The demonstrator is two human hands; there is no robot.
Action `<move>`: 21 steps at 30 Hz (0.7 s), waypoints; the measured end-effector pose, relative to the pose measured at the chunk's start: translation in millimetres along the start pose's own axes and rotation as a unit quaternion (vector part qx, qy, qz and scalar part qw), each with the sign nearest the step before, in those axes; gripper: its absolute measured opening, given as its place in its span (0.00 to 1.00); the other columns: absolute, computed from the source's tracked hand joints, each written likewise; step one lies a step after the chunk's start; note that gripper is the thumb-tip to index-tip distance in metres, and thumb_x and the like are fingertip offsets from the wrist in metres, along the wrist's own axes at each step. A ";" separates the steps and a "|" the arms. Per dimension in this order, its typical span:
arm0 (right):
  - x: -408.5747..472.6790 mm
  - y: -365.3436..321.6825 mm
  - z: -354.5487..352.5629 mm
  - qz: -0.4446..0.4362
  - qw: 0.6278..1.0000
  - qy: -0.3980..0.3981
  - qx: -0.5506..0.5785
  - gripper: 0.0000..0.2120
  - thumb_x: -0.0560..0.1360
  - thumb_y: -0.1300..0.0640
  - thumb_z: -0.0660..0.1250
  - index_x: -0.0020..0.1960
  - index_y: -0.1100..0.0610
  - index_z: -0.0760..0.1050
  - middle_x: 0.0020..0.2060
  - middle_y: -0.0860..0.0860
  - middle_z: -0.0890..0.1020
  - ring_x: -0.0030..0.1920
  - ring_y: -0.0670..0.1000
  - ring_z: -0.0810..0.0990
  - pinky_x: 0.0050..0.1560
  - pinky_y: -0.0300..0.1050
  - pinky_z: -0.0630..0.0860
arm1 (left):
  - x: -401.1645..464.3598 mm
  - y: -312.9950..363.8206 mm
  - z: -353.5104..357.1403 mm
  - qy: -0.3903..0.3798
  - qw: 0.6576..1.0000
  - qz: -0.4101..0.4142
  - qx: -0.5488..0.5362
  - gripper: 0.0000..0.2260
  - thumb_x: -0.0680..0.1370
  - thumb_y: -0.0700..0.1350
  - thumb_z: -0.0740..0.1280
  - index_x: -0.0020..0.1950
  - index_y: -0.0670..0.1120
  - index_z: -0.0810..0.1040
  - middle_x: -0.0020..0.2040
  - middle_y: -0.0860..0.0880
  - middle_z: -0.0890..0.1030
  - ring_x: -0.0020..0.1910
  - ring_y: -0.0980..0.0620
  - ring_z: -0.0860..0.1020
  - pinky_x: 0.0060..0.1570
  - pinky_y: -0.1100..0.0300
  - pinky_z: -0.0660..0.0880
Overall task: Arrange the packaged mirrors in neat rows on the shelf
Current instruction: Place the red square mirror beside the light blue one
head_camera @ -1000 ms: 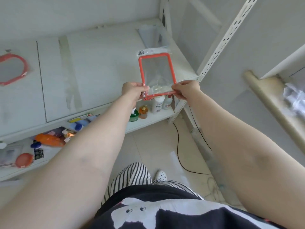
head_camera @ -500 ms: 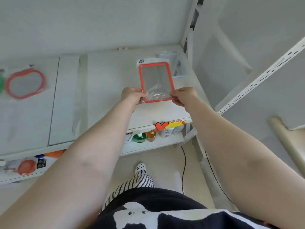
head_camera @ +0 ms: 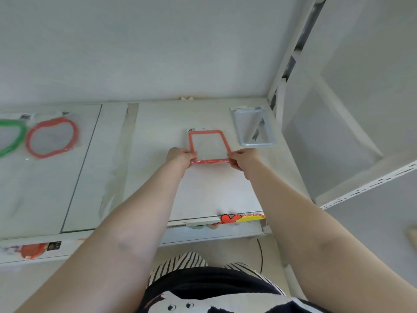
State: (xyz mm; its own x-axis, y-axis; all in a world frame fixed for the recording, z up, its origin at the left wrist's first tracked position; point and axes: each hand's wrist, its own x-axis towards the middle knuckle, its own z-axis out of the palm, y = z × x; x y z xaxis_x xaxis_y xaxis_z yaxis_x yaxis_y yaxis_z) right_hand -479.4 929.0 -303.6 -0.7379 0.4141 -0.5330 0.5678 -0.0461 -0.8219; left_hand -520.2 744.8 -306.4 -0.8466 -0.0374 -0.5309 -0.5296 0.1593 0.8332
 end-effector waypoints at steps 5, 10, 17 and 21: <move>18.5 12.0 5.0 -0.021 1.000 0.010 -0.017 0.03 0.71 0.64 0.73 0.42 0.61 0.79 0.40 0.57 0.82 0.40 0.55 0.82 0.57 0.52 0.80 | 16.8 -14.2 0.1 0.013 1.000 0.023 0.016 0.23 0.72 0.37 0.73 0.66 0.39 0.73 0.52 0.41 0.78 0.48 0.43 0.80 0.52 0.55 0.79; 24.4 14.9 3.8 -0.073 0.992 0.035 -0.094 0.03 0.71 0.59 0.72 0.42 0.55 0.78 0.36 0.54 0.83 0.41 0.55 0.82 0.41 0.46 0.78 | 19.3 -16.0 4.1 0.007 0.985 0.107 0.137 0.37 0.67 0.36 0.77 0.74 0.42 0.66 0.64 0.41 0.74 0.61 0.44 0.76 0.61 0.57 0.72; 38.7 9.0 3.8 -0.146 0.980 0.052 -0.123 0.11 0.72 0.61 0.71 0.54 0.60 0.78 0.38 0.52 0.81 0.41 0.54 0.82 0.46 0.47 0.79 | 37.5 -15.2 20.6 0.029 0.970 0.195 0.146 0.32 0.67 0.36 0.77 0.70 0.43 0.72 0.58 0.47 0.71 0.49 0.51 0.75 0.52 0.65 0.72; 49.4 0.7 4.0 -0.151 0.978 0.060 -0.132 0.10 0.73 0.61 0.71 0.54 0.60 0.78 0.34 0.48 0.78 0.41 0.54 0.82 0.47 0.48 0.79 | 49.6 -5.8 27.1 0.032 0.962 0.215 0.165 0.29 0.68 0.37 0.76 0.68 0.43 0.74 0.55 0.48 0.73 0.48 0.51 0.76 0.51 0.67 0.72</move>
State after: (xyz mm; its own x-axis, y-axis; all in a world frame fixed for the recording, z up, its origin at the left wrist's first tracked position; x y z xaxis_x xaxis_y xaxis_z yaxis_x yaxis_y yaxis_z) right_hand -516.9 945.8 -331.3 -0.8475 0.4763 -0.2341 0.4166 0.3238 -0.8495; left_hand -557.7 768.8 -341.8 -0.9907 0.0438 -0.1291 -0.0927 0.4782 0.8734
